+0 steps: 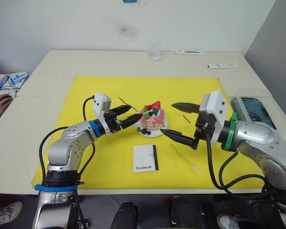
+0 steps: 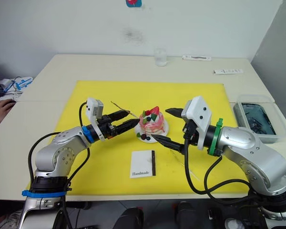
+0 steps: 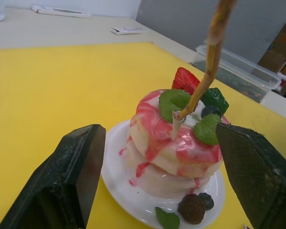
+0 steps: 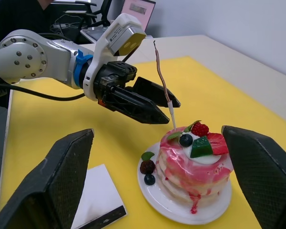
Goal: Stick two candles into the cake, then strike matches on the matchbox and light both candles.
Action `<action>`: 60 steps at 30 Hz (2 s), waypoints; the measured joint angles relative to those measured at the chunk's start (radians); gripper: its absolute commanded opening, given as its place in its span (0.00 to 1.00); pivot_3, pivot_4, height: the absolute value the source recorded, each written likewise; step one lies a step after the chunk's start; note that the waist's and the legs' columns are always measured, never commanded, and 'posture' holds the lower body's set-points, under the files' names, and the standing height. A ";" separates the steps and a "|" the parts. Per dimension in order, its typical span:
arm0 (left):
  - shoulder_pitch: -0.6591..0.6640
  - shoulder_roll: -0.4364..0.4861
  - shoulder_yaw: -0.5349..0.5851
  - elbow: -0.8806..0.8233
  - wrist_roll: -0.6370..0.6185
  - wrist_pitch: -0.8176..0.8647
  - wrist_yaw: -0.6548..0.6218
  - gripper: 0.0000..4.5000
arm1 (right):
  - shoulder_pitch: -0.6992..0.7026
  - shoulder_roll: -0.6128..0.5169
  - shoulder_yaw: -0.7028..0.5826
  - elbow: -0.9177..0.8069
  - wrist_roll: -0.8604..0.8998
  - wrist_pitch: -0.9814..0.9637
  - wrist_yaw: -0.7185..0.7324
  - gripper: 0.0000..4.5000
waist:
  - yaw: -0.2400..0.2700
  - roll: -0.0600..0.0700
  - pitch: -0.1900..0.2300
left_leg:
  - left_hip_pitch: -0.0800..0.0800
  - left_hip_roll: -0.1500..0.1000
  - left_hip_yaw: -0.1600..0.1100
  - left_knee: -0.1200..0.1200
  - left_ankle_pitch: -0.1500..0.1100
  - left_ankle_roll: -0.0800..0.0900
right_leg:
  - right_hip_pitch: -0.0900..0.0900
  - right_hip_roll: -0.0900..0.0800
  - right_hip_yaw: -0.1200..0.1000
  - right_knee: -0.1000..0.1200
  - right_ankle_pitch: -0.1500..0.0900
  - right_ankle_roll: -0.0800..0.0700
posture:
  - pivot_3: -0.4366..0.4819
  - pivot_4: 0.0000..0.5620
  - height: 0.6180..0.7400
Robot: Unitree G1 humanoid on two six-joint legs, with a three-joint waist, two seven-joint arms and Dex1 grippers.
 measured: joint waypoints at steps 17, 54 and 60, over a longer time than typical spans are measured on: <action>-0.005 -0.017 0.005 0.000 -0.046 0.007 0.027 0.00 | -0.005 -0.001 0.009 0.015 -0.001 -0.004 0.017 1.00 | 0.000 0.000 0.000 | 0.000 0.000 0.000 0.000 0.000 0.000 | 0.000 0.000 0.000 0.000 0.000 0.000 | 0.48 0.27 1.00; -0.145 0.129 -0.108 0.002 0.075 -0.054 -0.126 0.00 | -0.005 -0.001 0.009 0.015 0.001 -0.003 0.006 1.00 | -0.001 0.000 0.000 | 0.000 0.000 0.000 0.000 0.000 0.000 | 0.000 0.000 0.000 -0.001 -0.002 0.002 | 0.48 0.27 1.00; -0.167 0.149 -0.158 0.009 0.113 -0.065 -0.163 0.00 | -0.005 -0.001 0.010 0.015 0.000 -0.003 0.005 1.00 | -0.001 0.000 0.000 | -0.001 0.000 0.000 0.000 0.000 0.000 | -0.001 0.000 0.000 0.000 -0.001 0.002 | 0.48 0.27 1.00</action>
